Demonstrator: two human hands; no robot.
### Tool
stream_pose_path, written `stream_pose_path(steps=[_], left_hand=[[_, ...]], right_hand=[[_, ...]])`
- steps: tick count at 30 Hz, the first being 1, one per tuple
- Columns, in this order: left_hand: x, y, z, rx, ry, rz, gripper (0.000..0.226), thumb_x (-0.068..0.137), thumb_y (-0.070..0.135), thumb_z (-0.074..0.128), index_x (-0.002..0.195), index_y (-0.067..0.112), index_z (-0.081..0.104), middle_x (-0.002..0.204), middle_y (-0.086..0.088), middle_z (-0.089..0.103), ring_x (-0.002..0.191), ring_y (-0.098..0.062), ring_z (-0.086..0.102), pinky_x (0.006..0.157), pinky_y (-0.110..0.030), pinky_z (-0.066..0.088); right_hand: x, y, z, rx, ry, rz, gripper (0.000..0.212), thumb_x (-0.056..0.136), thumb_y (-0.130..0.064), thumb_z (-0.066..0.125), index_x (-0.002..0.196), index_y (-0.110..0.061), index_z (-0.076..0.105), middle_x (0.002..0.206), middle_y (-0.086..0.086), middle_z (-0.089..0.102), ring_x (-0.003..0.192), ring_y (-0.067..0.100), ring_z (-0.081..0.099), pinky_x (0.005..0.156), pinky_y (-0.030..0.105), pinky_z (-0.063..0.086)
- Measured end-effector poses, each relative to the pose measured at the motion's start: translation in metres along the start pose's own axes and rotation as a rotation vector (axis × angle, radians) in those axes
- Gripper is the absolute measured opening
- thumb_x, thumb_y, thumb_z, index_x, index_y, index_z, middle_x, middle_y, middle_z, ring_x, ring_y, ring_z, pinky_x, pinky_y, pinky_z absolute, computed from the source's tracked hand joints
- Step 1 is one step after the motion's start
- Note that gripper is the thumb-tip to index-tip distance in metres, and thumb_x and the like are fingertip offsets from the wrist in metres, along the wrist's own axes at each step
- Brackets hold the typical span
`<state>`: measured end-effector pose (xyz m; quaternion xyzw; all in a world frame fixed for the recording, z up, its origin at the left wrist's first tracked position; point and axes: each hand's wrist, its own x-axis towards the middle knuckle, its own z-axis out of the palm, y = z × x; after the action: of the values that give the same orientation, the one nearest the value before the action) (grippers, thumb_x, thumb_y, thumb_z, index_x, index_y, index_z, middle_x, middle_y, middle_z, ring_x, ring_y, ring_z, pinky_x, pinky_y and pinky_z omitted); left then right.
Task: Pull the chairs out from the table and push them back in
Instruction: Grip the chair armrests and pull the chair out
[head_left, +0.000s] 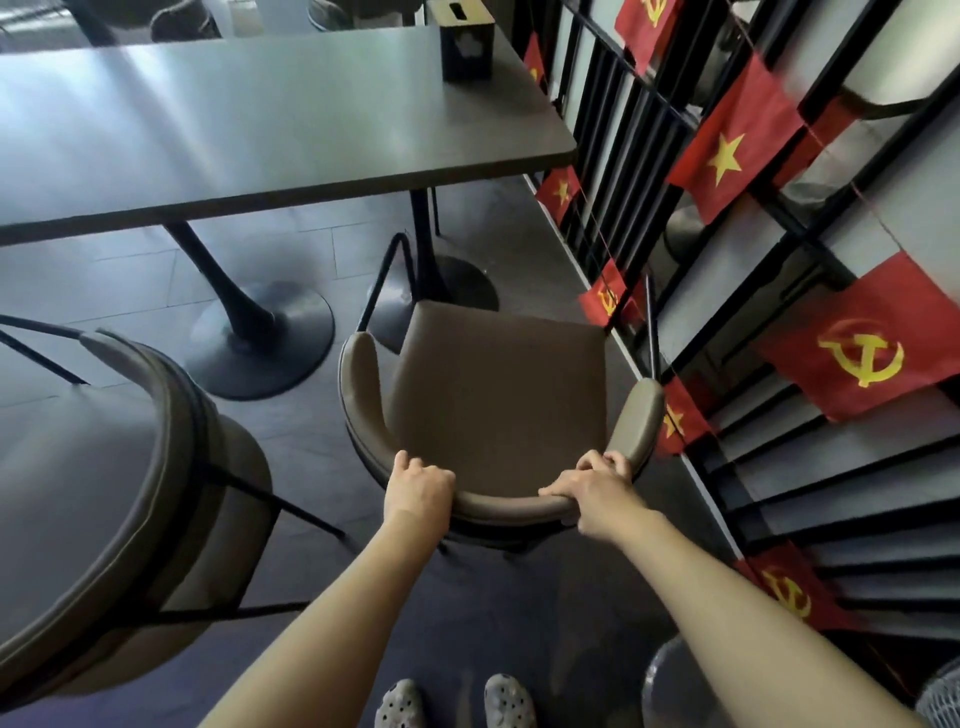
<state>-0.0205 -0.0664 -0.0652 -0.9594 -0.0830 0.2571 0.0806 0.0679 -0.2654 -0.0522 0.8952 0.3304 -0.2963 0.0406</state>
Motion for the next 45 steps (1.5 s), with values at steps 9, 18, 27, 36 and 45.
stream_pose_path(steps=[9, 18, 27, 36, 45], left_hand=[[0.011, 0.006, -0.008, -0.243, 0.059, 0.03, 0.027, 0.08, 0.017, 0.054, 0.105, 0.022, 0.064, 0.109, -0.002, 0.068, 0.11, -0.024, 0.053, 0.095, -0.031, 0.034], [0.03, -0.013, -0.013, -0.229, 0.093, -0.045, 0.041, 0.084, 0.014, 0.047, 0.116, 0.034, 0.063, 0.115, 0.01, 0.066, 0.118, -0.021, 0.044, 0.116, -0.054, -0.006], [0.032, 0.013, -0.019, -0.254, 0.058, -0.045, 0.042, 0.085, 0.015, 0.05, 0.121, 0.035, 0.059, 0.12, 0.008, 0.061, 0.122, -0.027, 0.039, 0.114, -0.057, -0.003], [0.033, 0.004, -0.02, -0.333, 0.041, 0.034, 0.039, 0.086, 0.021, 0.053, 0.121, 0.036, 0.059, 0.124, 0.009, 0.057, 0.126, -0.021, 0.038, 0.113, -0.056, 0.0], [-0.003, -0.027, -0.025, -0.858, 0.258, -0.062, 0.046, 0.079, 0.032, 0.066, 0.125, 0.028, 0.059, 0.146, 0.0, 0.043, 0.136, -0.019, 0.032, 0.115, -0.028, 0.023]], right_hand=[[0.045, 0.049, -0.036, -0.116, -0.056, -0.109, 0.061, 0.081, -0.007, 0.055, 0.125, -0.049, 0.055, 0.129, -0.014, 0.058, 0.128, 0.016, 0.035, 0.111, 0.035, 0.01], [0.064, 0.078, -0.056, -0.16, -0.079, -0.077, 0.065, 0.077, -0.002, 0.054, 0.12, -0.05, 0.06, 0.126, -0.017, 0.061, 0.129, 0.012, 0.037, 0.114, 0.034, 0.007], [0.049, 0.096, -0.074, -0.112, -0.04, -0.05, 0.064, 0.082, 0.003, 0.049, 0.123, -0.044, 0.06, 0.134, -0.007, 0.053, 0.136, 0.017, 0.028, 0.116, 0.03, 0.005], [0.04, 0.085, -0.065, 0.001, -0.045, 0.091, 0.062, 0.086, 0.003, 0.048, 0.128, -0.043, 0.056, 0.14, 0.004, 0.038, 0.148, 0.029, 0.004, 0.12, 0.036, 0.002], [0.05, 0.031, -0.086, 0.373, -0.188, 0.079, 0.051, 0.078, -0.002, 0.049, 0.125, -0.017, 0.063, 0.119, 0.001, 0.068, 0.115, 0.017, 0.06, 0.103, 0.028, 0.043]])
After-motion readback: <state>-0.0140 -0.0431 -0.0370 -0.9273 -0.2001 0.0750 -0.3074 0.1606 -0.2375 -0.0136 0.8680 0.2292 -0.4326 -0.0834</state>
